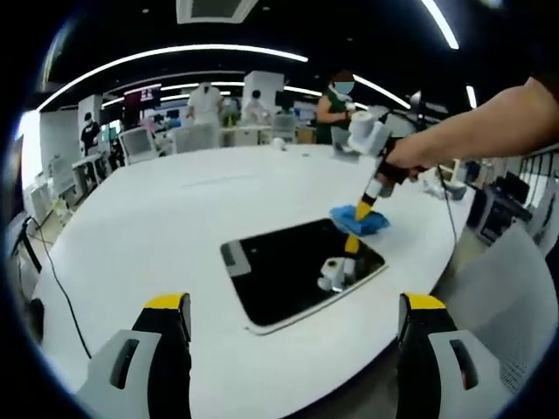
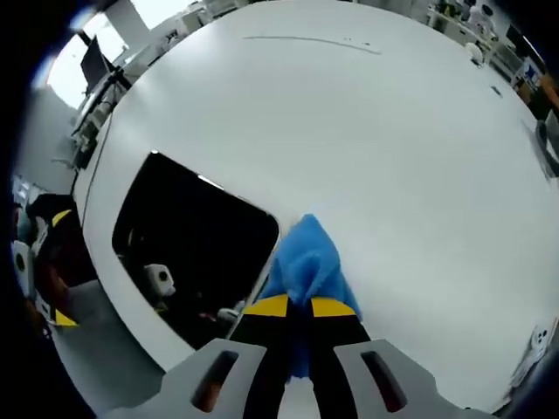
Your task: Wipe the mirror surface with the cleaning cloth until all visible marks leave the cleaned area.
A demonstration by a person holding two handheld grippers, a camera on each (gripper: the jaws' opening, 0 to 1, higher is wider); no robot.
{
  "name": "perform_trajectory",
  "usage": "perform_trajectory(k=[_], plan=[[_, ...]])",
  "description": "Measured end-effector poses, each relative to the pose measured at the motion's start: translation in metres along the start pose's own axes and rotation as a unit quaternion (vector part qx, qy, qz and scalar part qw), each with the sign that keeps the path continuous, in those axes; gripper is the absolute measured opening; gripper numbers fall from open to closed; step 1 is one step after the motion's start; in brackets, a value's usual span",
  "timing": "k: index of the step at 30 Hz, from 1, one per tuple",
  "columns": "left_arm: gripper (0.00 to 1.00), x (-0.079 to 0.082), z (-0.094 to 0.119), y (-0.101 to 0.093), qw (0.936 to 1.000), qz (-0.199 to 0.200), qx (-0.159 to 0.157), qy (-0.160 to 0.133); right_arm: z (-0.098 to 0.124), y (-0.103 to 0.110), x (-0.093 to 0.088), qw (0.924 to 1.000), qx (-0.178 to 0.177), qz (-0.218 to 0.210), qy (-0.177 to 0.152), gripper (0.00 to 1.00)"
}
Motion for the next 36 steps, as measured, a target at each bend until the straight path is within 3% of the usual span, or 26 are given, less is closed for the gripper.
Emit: perform_trajectory(k=[16, 28, 36], plan=[[0.99, 0.000, 0.001, -0.001, 1.0000, 0.006, -0.004, -0.005, 0.001, 0.031, 0.008, 0.9997, 0.006, 0.010, 0.021, 0.02], [0.99, 0.003, 0.001, 0.000, 0.9998, 0.003, -0.001, -0.018, 0.002, 0.039, 0.016, 0.9988, -0.011, 0.024, 0.040, 0.02], [0.99, 0.002, 0.000, 0.000, 0.9999, 0.003, 0.000, -0.016, 0.000, 0.049, 0.026, 0.9984, -0.013, 0.041, 0.035, 0.02]])
Point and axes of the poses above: the point that each gripper's makers call its tool centre point, and the gripper's own axes: z roughly backward along the fingers, y roughly to its left, x roughly out of its top, the point moved 8 cm from there along z, roughly backward along the fingers, and after that the axes turned 12 degrees about y, right-handed, at the moved point
